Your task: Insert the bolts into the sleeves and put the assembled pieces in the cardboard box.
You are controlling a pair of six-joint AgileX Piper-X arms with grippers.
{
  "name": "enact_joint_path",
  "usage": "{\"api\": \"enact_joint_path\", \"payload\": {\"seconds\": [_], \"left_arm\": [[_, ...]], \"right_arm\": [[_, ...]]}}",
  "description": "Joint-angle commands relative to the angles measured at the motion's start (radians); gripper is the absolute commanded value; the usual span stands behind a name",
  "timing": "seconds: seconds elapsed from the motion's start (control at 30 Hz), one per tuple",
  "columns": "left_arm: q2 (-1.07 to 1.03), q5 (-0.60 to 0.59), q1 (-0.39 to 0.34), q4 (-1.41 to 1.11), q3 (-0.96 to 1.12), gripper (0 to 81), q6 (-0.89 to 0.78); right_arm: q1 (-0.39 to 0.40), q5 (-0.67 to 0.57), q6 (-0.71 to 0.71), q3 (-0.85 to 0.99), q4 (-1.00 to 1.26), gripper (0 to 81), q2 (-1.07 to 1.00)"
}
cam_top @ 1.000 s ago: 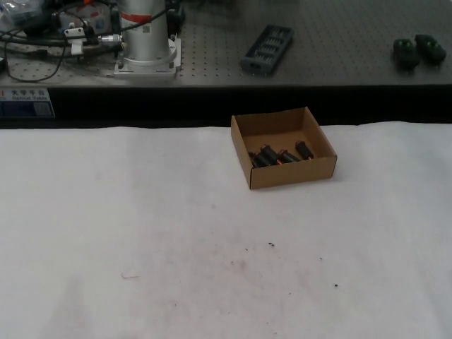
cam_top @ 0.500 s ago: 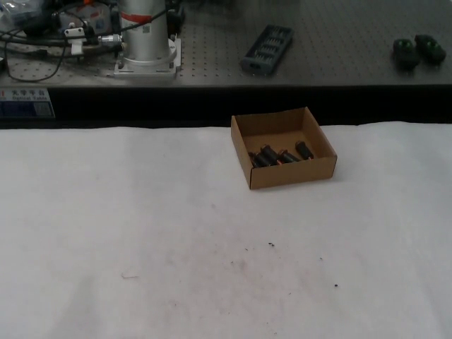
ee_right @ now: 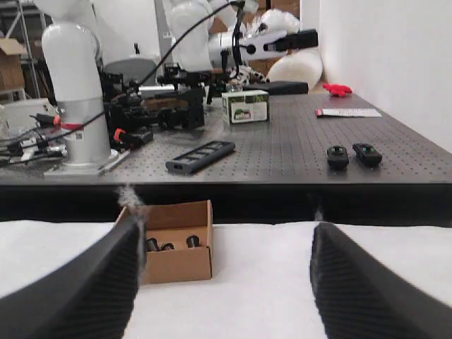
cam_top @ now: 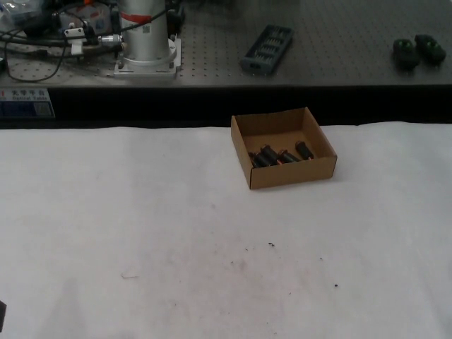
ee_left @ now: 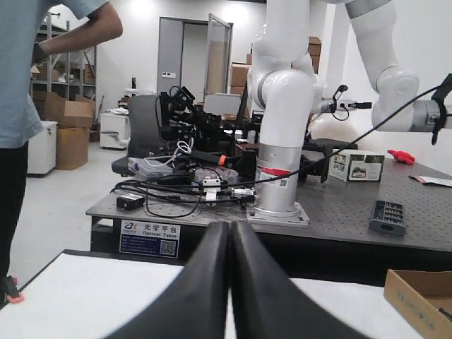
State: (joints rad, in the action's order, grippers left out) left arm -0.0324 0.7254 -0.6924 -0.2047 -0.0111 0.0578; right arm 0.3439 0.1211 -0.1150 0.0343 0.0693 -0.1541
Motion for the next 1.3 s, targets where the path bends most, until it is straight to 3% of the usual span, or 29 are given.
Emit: {"api": "enact_joint_path", "payload": {"seconds": [0.0,0.17,0.37,0.47,0.6,0.8,1.03,1.27], "left_arm": [[-0.072,-0.094,0.098,-0.038,0.011,0.6,-0.078],[-0.24,-0.23,0.218,-0.105,0.011,0.6,-0.144],[-0.403,-0.282,0.279,-0.277,0.011,0.6,-0.153],[-0.419,-0.218,0.28,-0.318,0.011,0.6,-0.142],[-0.419,-0.031,0.28,-0.385,0.011,0.6,-0.096],[-0.419,-0.026,0.28,-0.445,0.011,0.6,-0.064],[-0.404,0.12,0.28,-0.441,0.011,0.6,-0.036],[-0.289,0.139,0.224,-0.438,0.011,0.6,0.022]], "right_arm": [[-0.007,0.003,0.005,0.0,0.078,50.3,-0.086],[-0.007,0.003,0.005,0.0,0.251,50.3,-0.266],[-0.007,0.0,-0.005,0.0,0.404,50.3,-0.391],[-0.007,0.0,-0.011,0.0,0.428,50.3,-0.393],[-0.007,0.0,-0.071,0.0,0.473,50.3,-0.372],[-0.007,-0.008,-0.07,-0.01,0.472,50.3,-0.323],[-0.007,-0.011,-0.06,-0.034,0.391,50.3,-0.167],[-0.007,-0.036,-0.037,-0.034,0.373,50.3,-0.06]]}}
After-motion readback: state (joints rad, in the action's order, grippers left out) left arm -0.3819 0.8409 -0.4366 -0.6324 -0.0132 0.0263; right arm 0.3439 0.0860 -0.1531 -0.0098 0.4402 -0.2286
